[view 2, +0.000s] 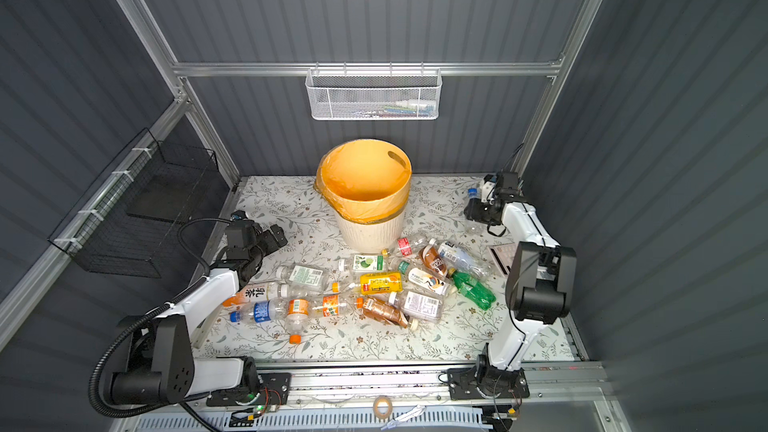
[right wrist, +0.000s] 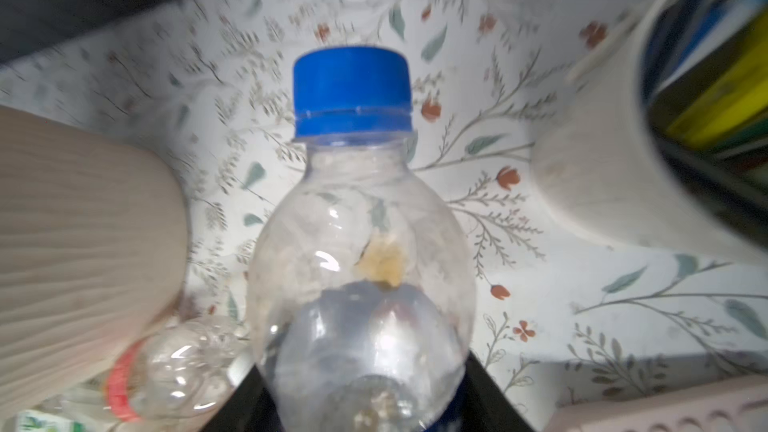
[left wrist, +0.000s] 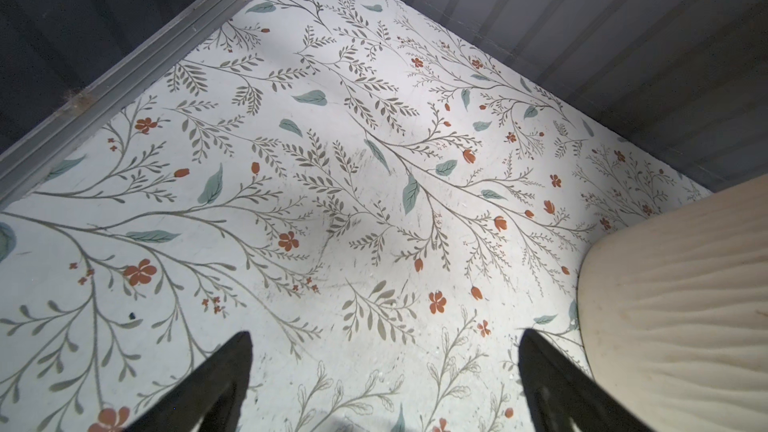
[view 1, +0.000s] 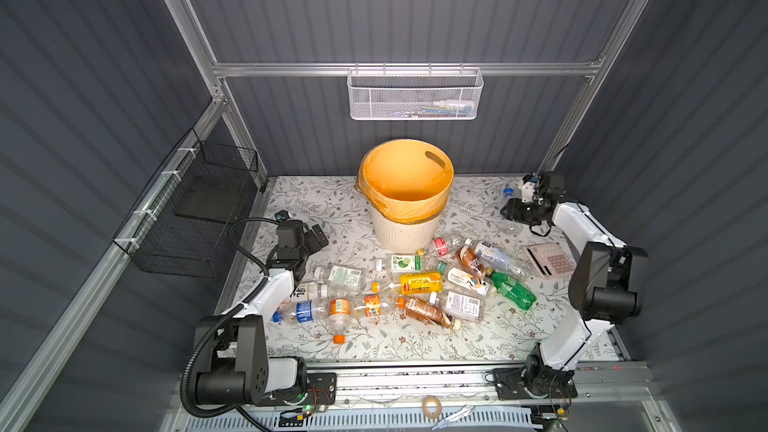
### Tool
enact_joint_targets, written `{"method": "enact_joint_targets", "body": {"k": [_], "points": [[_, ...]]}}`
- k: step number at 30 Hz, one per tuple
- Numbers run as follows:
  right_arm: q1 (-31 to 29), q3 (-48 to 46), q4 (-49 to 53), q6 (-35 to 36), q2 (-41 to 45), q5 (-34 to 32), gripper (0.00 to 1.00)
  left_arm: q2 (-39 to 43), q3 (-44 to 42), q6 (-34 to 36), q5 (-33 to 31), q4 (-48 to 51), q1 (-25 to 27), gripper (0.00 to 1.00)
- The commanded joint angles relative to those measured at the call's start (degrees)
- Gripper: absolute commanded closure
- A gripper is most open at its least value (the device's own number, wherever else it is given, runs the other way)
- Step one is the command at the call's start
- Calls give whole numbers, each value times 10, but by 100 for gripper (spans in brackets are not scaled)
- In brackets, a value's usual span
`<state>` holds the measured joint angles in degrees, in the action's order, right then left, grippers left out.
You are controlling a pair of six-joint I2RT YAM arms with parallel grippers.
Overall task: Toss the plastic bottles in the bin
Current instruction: 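Lift the blue-capped bottle with the right gripper over the bin and release, then move the right gripper back down to the white-labelled tea bottle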
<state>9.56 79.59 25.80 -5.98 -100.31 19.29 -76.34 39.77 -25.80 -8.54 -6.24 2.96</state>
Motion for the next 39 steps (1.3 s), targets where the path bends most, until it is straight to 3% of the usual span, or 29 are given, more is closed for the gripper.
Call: {"method": "enact_joint_targets", "body": {"k": [1, 6, 10, 16, 18, 19, 20, 22, 29, 33, 39], "points": [[8, 20, -29, -86, 49, 88, 51, 7, -6, -20, -2, 3, 0, 0], [-4, 52, -78, -181, 103, 165, 51, 14, -10, -25, 10, 11, 0, 0], [-82, 126, -60, -185, 110, 173, 49, 18, -11, -26, 20, 23, 0, 0], [-185, 265, -21, -210, 50, 223, 46, 30, -3, -30, 15, 54, 2, 0], [-220, 330, 44, -175, 11, 230, 37, 26, 14, -29, 0, 86, 3, 0], [-226, 362, 77, -165, -8, 227, 25, 22, 26, -28, -6, 104, 3, 0], [-225, 391, 100, -164, -21, 216, 3, 19, 36, -28, -12, 122, 4, 0], [-215, 408, 117, -165, -24, 180, 1, 23, 46, -26, -19, 142, 4, 0], [-188, 238, -19, -192, 99, 130, 1, 63, 35, -35, -33, 153, 8, 0], [-166, 180, -32, -220, 128, 131, 1, 58, 41, -43, -35, 161, 19, 0], [-147, 52, -65, -205, 200, 89, 1, 61, 48, -58, -78, 171, 61, 0]]}}
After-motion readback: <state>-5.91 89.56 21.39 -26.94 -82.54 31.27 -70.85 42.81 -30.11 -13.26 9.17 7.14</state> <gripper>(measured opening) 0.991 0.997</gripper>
